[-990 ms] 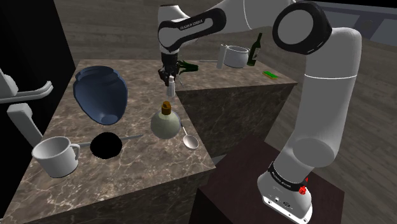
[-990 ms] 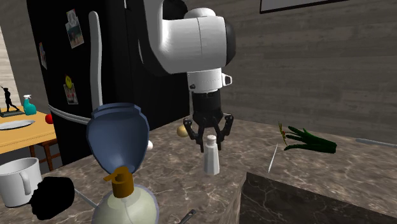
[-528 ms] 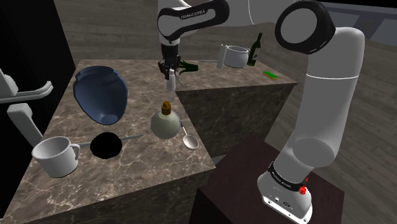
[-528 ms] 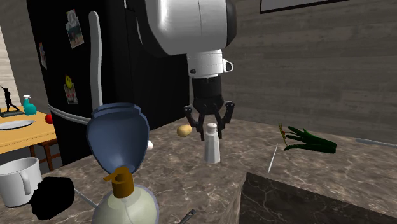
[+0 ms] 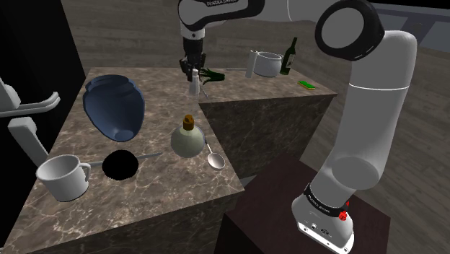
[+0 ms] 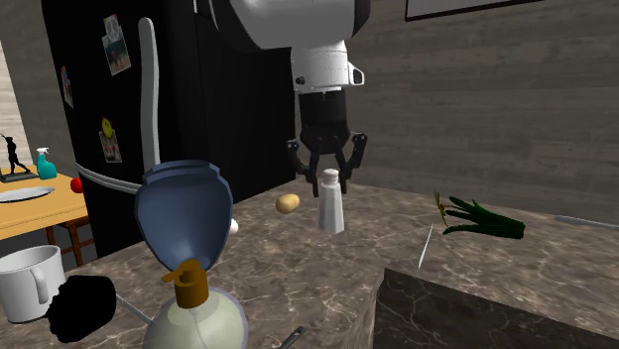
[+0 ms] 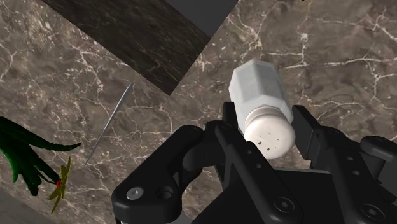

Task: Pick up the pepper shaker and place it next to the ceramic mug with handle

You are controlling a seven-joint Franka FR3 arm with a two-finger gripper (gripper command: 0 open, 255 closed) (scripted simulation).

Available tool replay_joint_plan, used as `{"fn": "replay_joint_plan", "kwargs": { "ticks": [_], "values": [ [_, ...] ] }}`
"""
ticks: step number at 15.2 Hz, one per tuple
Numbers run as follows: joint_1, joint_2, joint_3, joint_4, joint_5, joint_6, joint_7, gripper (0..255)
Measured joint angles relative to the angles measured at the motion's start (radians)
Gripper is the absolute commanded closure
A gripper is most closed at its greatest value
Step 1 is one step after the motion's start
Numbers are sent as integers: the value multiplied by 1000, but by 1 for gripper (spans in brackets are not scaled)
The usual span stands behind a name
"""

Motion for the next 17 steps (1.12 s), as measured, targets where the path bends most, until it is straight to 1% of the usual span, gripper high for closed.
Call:
{"fn": "replay_joint_plan", "kwargs": {
  "ticks": [6, 8, 17],
  "values": [
    [2, 6, 1, 85, 2, -79, -7, 255],
    [8, -4, 4, 83, 1, -88, 1, 255],
    [118, -81, 69, -27, -10, -74, 179, 255]
  ]
}}
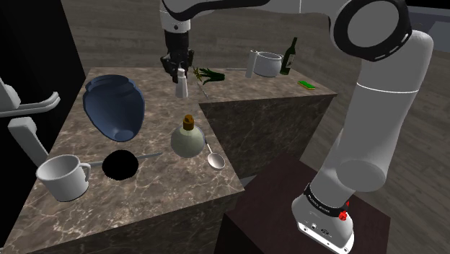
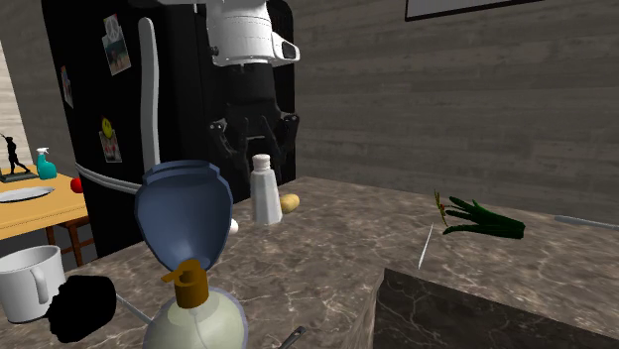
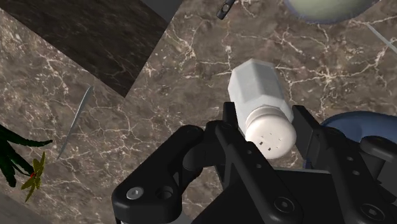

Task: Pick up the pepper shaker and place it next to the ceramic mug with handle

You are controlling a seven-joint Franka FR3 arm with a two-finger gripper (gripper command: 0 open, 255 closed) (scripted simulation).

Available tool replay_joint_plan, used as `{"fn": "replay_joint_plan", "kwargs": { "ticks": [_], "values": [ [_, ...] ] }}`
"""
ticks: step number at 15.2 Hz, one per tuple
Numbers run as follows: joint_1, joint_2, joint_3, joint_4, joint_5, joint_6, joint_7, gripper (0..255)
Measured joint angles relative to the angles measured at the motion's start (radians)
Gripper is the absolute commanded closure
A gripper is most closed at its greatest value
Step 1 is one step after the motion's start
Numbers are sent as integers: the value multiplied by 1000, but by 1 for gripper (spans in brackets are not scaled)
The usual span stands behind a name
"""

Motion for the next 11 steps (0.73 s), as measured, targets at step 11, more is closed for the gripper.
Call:
{"fn": "replay_joint_plan", "kwargs": {
  "ticks": [11],
  "values": [
    [155, 29, 94, 46, -24, -47, 245, 255]
  ]
}}
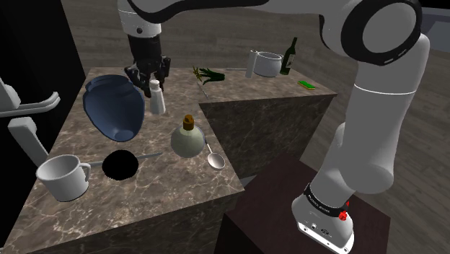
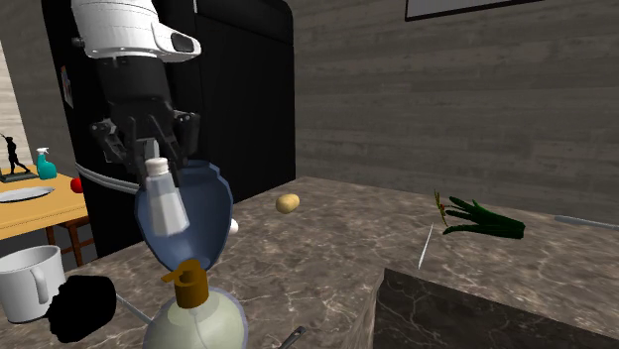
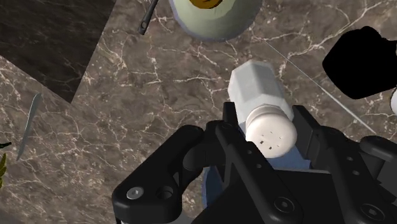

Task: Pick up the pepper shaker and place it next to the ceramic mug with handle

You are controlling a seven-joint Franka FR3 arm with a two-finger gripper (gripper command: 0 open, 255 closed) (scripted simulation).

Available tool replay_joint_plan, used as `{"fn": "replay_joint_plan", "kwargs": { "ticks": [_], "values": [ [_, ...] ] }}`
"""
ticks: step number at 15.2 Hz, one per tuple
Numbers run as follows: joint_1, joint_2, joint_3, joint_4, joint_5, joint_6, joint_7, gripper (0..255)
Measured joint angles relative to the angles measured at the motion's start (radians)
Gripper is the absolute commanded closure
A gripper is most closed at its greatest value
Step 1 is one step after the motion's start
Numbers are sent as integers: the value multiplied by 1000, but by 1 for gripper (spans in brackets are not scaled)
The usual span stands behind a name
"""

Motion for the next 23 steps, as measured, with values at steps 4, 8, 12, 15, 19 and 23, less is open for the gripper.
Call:
{"fn": "replay_joint_plan", "kwargs": {
  "ticks": [4, 8, 12, 15, 19, 23],
  "values": [
    [58, 23, 31, 26, -11, -15, 87, 255],
    [128, 93, 59, 119, -33, -51, 177, 255],
    [198, 154, 82, 206, -54, -89, 258, 255],
    [258, 223, 93, 309, -75, -131, 314, 255],
    [357, 347, 101, 500, -108, -208, 382, 255],
    [456, 485, 94, 722, -138, -296, 425, 255]
  ]
}}
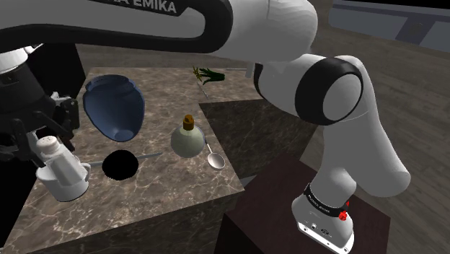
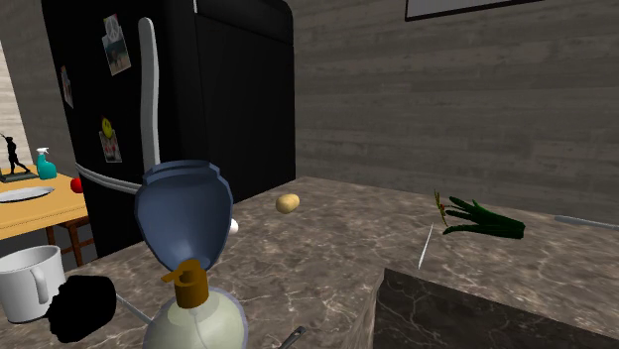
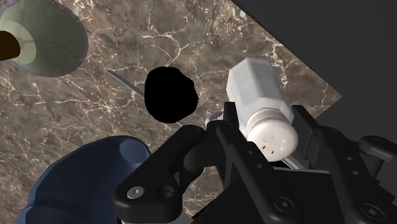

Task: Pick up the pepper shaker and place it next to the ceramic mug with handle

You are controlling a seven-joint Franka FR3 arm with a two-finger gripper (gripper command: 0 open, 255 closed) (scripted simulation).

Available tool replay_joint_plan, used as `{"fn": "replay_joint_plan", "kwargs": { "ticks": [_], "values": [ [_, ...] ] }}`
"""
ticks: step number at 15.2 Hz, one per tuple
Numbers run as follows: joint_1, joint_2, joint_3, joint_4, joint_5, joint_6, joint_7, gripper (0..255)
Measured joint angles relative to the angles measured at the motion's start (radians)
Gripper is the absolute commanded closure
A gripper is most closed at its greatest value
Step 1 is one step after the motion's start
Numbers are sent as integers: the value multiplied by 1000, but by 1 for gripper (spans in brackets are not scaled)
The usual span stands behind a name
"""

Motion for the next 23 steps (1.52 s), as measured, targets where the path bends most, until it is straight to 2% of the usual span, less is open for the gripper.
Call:
{"fn": "replay_joint_plan", "kwargs": {
  "ticks": [2, 11, 23],
  "values": [
    [0, 9, 0, -16, -1, 24, 7, 255],
    [-40, -50, 8, -242, 8, 185, 34, 255],
    [-61, -49, 6, -402, 2, 341, 57, 255]
  ]
}}
